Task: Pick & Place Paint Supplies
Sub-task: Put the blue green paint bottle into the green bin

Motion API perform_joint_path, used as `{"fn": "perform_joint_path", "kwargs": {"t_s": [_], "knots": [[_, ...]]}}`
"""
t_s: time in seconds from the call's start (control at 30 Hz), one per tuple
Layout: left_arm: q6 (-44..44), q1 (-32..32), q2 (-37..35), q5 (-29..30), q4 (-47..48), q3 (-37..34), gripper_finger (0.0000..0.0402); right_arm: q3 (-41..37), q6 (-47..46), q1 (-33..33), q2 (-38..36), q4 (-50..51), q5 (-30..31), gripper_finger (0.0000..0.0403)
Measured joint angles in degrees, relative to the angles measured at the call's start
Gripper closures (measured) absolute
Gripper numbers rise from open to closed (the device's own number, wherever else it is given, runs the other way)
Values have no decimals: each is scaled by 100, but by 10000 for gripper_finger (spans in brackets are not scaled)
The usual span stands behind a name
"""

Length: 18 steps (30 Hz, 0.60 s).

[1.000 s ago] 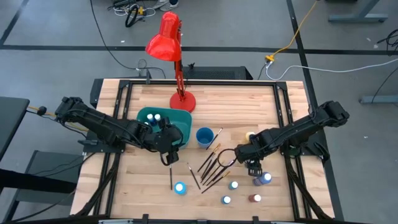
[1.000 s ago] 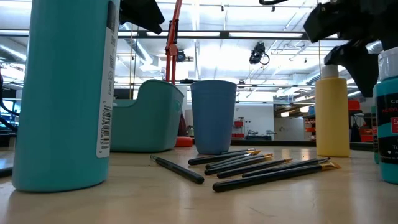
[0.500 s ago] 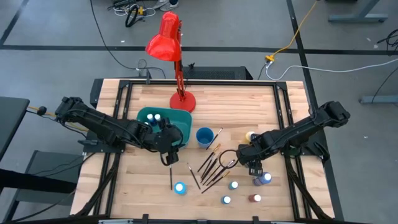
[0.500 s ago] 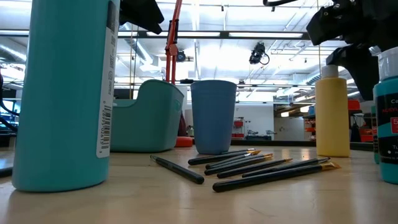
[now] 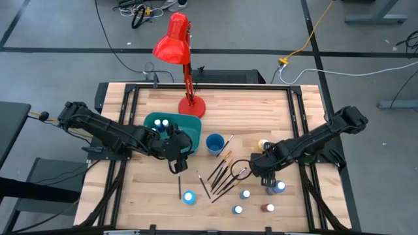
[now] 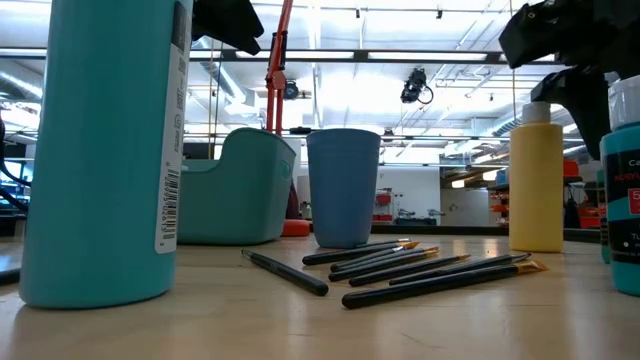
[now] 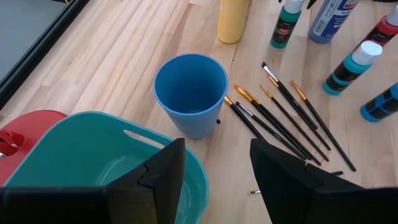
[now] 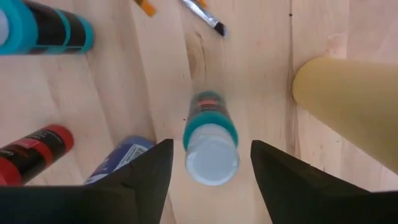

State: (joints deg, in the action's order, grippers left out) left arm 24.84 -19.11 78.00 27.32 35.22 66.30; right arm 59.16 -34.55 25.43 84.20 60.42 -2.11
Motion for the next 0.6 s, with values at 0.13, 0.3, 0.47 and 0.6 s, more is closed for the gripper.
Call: {"fn": "perform_joint_path", "kwargs": {"t_s": [0.13, 0.3, 0.47, 0.6], "knots": [[2, 1, 0, 1, -3, 0, 209, -51, -87, -1, 49, -256, -354, 177], [-6, 0, -2, 1, -13, 0, 209, -600, -66, -4, 36, -1003, -828, 177], [-128, 0, -4, 3, -15, 2, 209, -803, -199, -24, 21, -933, -546, 177], [-123, 0, -4, 1, -26, 2, 209, -813, -52, -26, 17, -1102, -483, 177]]}}
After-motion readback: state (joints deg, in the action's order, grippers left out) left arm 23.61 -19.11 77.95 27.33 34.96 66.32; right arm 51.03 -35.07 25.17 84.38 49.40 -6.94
